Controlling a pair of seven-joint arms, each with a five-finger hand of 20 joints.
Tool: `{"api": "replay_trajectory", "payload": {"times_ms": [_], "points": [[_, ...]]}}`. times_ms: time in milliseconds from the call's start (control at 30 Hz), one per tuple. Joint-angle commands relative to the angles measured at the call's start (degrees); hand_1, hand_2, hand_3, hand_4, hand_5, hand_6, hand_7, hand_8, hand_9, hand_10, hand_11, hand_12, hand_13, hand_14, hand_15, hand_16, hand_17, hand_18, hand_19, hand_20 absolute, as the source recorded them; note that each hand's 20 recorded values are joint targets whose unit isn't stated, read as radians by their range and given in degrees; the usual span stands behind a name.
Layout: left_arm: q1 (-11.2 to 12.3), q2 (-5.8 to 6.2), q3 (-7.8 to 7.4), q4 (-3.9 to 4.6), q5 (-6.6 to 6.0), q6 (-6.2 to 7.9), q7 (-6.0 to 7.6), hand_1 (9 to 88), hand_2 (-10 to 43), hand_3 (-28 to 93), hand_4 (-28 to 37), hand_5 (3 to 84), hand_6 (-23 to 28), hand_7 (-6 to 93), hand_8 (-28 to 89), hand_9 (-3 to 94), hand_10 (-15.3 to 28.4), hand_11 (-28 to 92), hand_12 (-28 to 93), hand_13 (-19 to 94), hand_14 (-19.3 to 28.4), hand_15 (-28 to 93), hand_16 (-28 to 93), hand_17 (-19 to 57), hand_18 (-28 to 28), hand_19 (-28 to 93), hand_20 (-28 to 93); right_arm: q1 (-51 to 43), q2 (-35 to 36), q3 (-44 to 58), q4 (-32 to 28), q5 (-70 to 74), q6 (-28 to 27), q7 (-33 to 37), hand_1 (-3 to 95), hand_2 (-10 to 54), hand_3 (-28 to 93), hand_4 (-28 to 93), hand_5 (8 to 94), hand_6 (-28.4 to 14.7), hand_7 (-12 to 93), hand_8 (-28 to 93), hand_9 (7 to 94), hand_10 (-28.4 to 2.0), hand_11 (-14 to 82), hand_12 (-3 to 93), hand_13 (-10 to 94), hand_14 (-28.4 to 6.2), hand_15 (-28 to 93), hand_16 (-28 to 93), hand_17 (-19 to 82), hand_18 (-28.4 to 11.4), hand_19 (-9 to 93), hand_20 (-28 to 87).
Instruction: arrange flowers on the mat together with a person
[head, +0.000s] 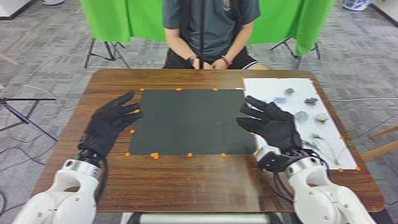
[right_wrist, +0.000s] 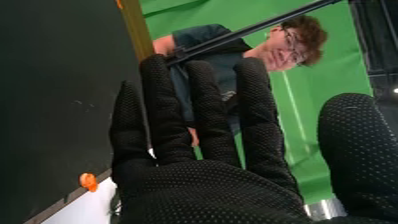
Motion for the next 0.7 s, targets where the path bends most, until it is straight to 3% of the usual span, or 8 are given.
{"api": "replay_trajectory", "payload": {"times_ms": [33,300,367,700], "points": [[0.4,-0.17,0.19,0.23,0.1,-0.33,-0.14,23.8,5.6,77,-25.4,39.2,7.9,9.1,-8,35.9,19.4,21,8,27,27.9,48,-9,-9.3,26.2,49,11,1.0,0.3,-0.3,0.2,-0.4,-0.2,-0.2,10.8,17.2,81,-28,47.3,3.0,16,-13,47.9,-13.9,8.2,13.2,37,-19.1,30,14,4,-21.4,47,18],[0.2,0.11,0.32,0.22,-0.02,0.2,0.17,23.8,5.7,77,-25.5,39.1,7.9,9.0,-8,35.9,19.4,21,9,26,28.0,48,-8,-9.4,26.2,49,11,1.0,0.4,-0.4,0.2,-0.2,-0.1,-0.4,10.8,17.2,81,-28,47.3,3.0,16,-13,47.9,-13.9,8.3,13.2,37,-19.0,30,14,4,-21.4,47,18],[0.3,0.92,0.72,0.22,-0.59,0.74,0.74,23.8,5.7,77,-25.5,39.1,7.9,8.9,-8,35.9,19.5,21,9,26,28.0,48,-8,-9.5,26.4,49,11,0.9,0.4,-0.3,0.1,-0.3,0.0,-0.5,10.8,17.2,81,-28,47.3,2.9,16,-13,47.9,-13.9,8.3,13.2,37,-19.0,30,14,4,-21.4,47,18],[0.3,0.04,0.18,0.26,-0.14,-0.03,0.16,23.8,5.7,77,-25.5,39.1,8.0,9.1,-8,35.8,19.5,22,9,26,28.1,49,-9,-9.4,26.6,50,11,0.8,0.4,-0.2,-0.1,-0.2,0.2,-0.5,10.8,17.3,81,-28,47.3,2.9,16,-13,48.0,-13.8,8.4,13.2,37,-19.1,30,14,4,-21.4,48,18]]}}
